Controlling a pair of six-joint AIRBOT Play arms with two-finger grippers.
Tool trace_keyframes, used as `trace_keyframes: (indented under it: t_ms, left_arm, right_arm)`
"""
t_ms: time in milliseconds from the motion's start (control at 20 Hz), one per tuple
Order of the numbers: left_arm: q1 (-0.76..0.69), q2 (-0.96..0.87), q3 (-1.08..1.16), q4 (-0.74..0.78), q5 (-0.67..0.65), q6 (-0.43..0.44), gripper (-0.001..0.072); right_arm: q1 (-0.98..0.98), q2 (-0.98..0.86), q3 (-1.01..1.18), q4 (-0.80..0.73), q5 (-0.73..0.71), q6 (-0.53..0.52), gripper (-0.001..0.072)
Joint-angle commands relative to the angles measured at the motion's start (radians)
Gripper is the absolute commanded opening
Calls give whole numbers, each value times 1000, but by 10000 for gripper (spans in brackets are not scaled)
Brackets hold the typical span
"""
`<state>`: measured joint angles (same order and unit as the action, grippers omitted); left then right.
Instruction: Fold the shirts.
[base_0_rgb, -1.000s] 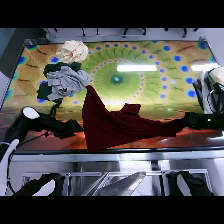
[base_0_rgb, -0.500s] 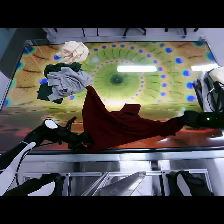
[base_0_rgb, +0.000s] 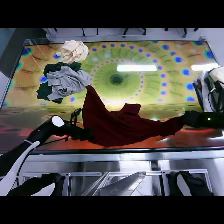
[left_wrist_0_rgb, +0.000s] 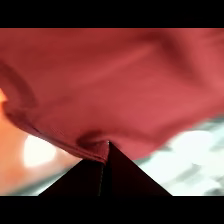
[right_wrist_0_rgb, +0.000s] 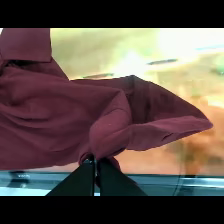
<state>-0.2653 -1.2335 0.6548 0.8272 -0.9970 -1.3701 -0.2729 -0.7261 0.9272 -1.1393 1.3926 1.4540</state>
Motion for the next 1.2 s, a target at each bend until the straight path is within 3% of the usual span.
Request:
trace_keyframes:
  t_ms: [0, 150, 350, 550, 800, 950, 1150]
  left_arm:
    - [79, 165, 122, -11, -112, -4, 16]
    - [164, 325, 327, -16, -147, -56, 16]
    - [175, 411, 663, 0, -168, -93, 15]
    - [175, 359, 1098, 124, -317, -145, 15]
    - [175, 198, 1664, 124, -530, -209, 15]
    - [176, 227, 1689, 131, -506, -225, 15]
    - [175, 387, 1366, 309, -439, -187, 15]
  right_arm:
    - [0, 8, 8, 0, -16, -48, 27]
    - [0, 31, 110, 11, -13, -48, 27]
    - [0, 48, 399, -11, 14, -48, 26]
    - [0, 46, 733, -96, 30, -40, 26]
    - [0, -23, 1211, -246, 29, -58, 26]
    - [0, -58, 1361, -249, 28, -93, 26]
    - [0, -85, 1357, -265, 67, -92, 26]
